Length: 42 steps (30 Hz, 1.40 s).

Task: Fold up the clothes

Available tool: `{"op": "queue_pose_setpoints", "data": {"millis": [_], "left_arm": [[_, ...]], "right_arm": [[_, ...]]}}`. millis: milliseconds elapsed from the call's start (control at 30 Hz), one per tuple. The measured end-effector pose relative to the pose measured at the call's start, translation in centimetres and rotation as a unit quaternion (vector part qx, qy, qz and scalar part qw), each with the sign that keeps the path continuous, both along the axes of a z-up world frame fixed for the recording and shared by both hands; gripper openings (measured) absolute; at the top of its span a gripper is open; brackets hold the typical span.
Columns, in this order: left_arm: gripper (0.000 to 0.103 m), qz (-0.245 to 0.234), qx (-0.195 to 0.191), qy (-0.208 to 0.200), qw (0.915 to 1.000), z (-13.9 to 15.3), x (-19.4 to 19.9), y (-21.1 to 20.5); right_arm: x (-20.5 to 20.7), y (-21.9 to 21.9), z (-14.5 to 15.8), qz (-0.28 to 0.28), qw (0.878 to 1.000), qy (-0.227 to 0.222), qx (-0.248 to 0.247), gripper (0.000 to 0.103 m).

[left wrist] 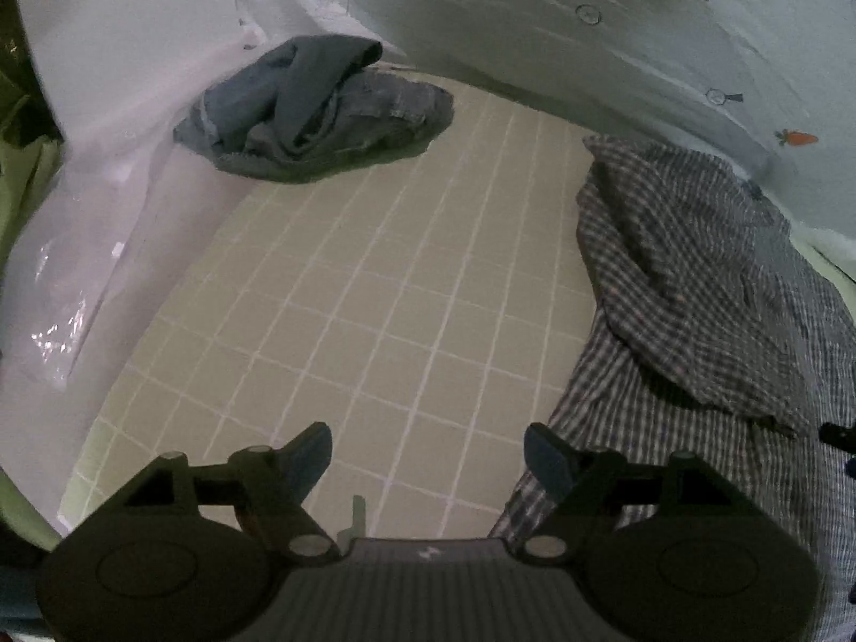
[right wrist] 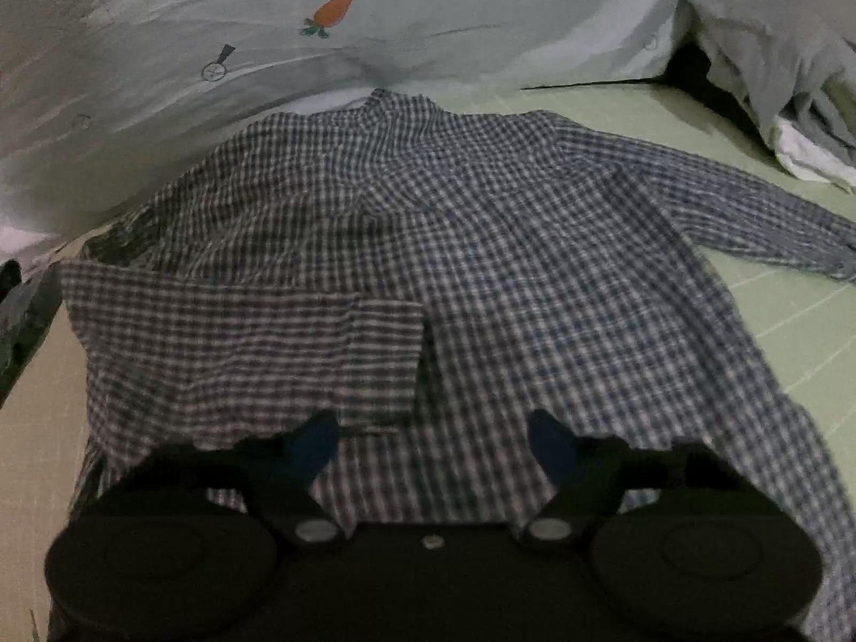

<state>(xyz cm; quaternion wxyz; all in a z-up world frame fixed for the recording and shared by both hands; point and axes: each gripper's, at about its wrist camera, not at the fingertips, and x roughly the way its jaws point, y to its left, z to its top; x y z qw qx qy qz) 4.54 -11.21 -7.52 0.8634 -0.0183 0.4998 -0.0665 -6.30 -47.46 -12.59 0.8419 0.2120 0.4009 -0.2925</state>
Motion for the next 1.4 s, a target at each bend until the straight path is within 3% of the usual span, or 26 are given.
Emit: {"op": "queue_pose_setpoints", "data": {"millis": [267,300,333,400,600,733,800,867,900,967,1000,1100,1133,1233,1400], "left_arm": [[0.08,0.024,0.016,-0.022,0.9993,2.3,-2.4,-3.2],[0.08,0.031,0.017,-0.022,0.9991,2.4,-2.7,-3.8],[0.08,0.039,0.018,-0.022,0.9989,2.5,-3.0,-4.4],[0.08,0.054,0.016,-0.023,0.9982,2.8,-3.6,-5.6],[0.08,0.095,0.01,-0.031,0.995,3.0,-5.6,-9.0],[0.08,0.124,0.0,-0.04,0.9915,2.9,-6.9,-10.2],[0.08,0.139,-0.002,-0.039,0.9895,2.6,-7.6,-10.3],[0.08,0.156,-0.004,-0.029,0.9873,2.4,-8.0,-10.3],[0.08,0.165,-0.004,-0.023,0.9861,2.3,-8.1,-10.2],[0.08,0.177,-0.004,-0.015,0.984,2.2,-8.1,-10.0],[0.081,0.177,0.0,-0.016,0.984,2.2,-8.0,-10.0],[0.085,0.171,0.018,-0.02,0.985,2.2,-7.3,-10.5],[0.085,0.168,0.023,-0.02,0.9853,2.1,-7.0,-10.6],[0.087,0.161,0.029,-0.017,0.9864,2.0,-6.0,-10.7],[0.087,0.144,0.049,0.0,0.9883,1.1,-4.1,-10.7]], "right_arm": [[1.9,-2.1,-2.7,0.042,0.998,-0.006,0.045,0.058],[2.0,-2.6,-3.0,0.049,0.997,-0.006,0.051,0.049],[2.1,-2.9,-3.2,0.059,0.997,-0.005,0.055,0.029],[2.4,-3.4,-3.3,0.087,0.995,-0.002,0.048,0.001],[1.6,-7.4,-0.2,0.169,0.985,-0.038,-0.015,0.0],[0.0,-14.8,3.5,0.11,0.988,-0.067,-0.081,0.0],[-0.9,-18.8,4.6,0.063,0.991,-0.072,-0.09,0.0],[-1.3,-21.4,4.9,0.04,0.995,-0.072,-0.061,0.0],[-1.3,-21.4,4.8,0.04,0.995,-0.073,-0.046,0.006],[-1.3,-20.5,4.2,0.053,0.996,-0.074,-0.026,0.035],[-1.1,-19.1,3.7,0.07,0.995,-0.071,-0.028,0.054],[-0.2,-15.2,1.6,0.111,0.992,-0.049,-0.031,0.067],[0.3,-14.4,0.8,0.111,0.993,-0.041,-0.024,0.082],[0.5,-12.4,-0.9,0.103,0.994,-0.038,0.004,0.098],[1.5,-9.2,-1.6,0.13,0.991,-0.031,0.017,0.103]]}}
